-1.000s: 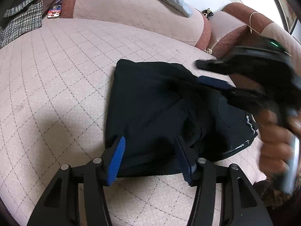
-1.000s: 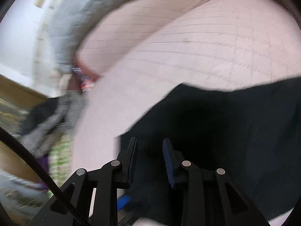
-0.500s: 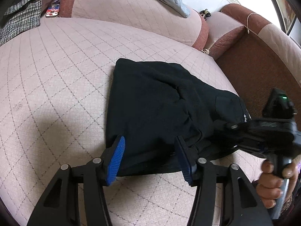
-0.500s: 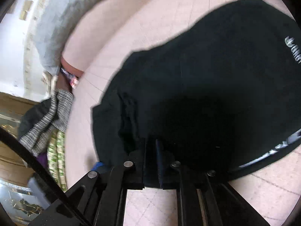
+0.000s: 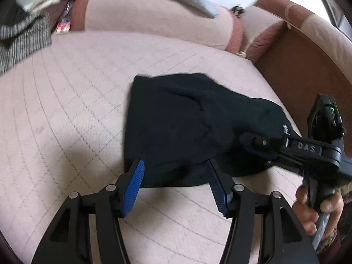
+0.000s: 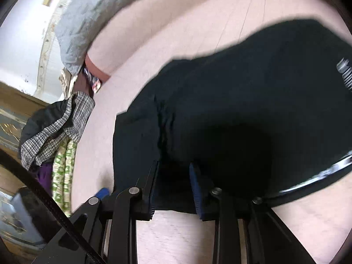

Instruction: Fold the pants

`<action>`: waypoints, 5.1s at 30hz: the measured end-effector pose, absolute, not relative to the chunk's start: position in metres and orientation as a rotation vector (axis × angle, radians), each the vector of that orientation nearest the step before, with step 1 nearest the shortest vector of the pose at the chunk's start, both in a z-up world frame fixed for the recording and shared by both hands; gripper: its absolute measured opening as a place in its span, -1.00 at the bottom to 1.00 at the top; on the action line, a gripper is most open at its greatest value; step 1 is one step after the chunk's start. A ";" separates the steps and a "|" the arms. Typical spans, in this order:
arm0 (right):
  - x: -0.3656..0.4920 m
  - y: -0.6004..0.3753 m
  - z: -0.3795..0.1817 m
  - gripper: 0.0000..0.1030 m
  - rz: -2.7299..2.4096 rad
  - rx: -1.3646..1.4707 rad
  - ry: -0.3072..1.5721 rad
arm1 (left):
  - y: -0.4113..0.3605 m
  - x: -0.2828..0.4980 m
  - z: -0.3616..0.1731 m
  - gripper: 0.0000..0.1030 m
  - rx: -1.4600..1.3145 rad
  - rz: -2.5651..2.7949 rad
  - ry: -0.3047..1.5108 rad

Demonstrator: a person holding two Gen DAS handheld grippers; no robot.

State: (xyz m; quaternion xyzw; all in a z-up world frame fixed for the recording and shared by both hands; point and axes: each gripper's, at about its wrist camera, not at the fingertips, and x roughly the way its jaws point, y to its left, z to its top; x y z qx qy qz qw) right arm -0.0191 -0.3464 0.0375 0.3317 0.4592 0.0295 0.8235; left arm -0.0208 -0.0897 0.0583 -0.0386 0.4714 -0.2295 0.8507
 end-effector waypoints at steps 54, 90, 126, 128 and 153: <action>-0.151 -0.530 0.050 0.16 -0.548 0.998 0.642 | -0.290 -0.004 0.085 0.21 0.356 -0.744 1.001; -0.127 -0.496 0.042 -0.25 -0.424 0.954 0.653 | -0.499 0.044 0.024 -0.42 0.629 -1.112 1.190; -0.047 -0.245 0.116 -0.58 0.022 0.213 0.721 | -0.148 0.132 0.069 -0.72 -0.320 -0.884 1.160; -0.041 -0.228 0.108 -0.58 0.034 0.166 0.740 | -0.133 0.137 0.063 -0.72 -0.357 -0.864 1.151; -0.025 -0.141 0.056 0.17 0.234 -0.011 0.843 | -0.015 0.144 0.033 -0.26 -0.518 -0.646 1.168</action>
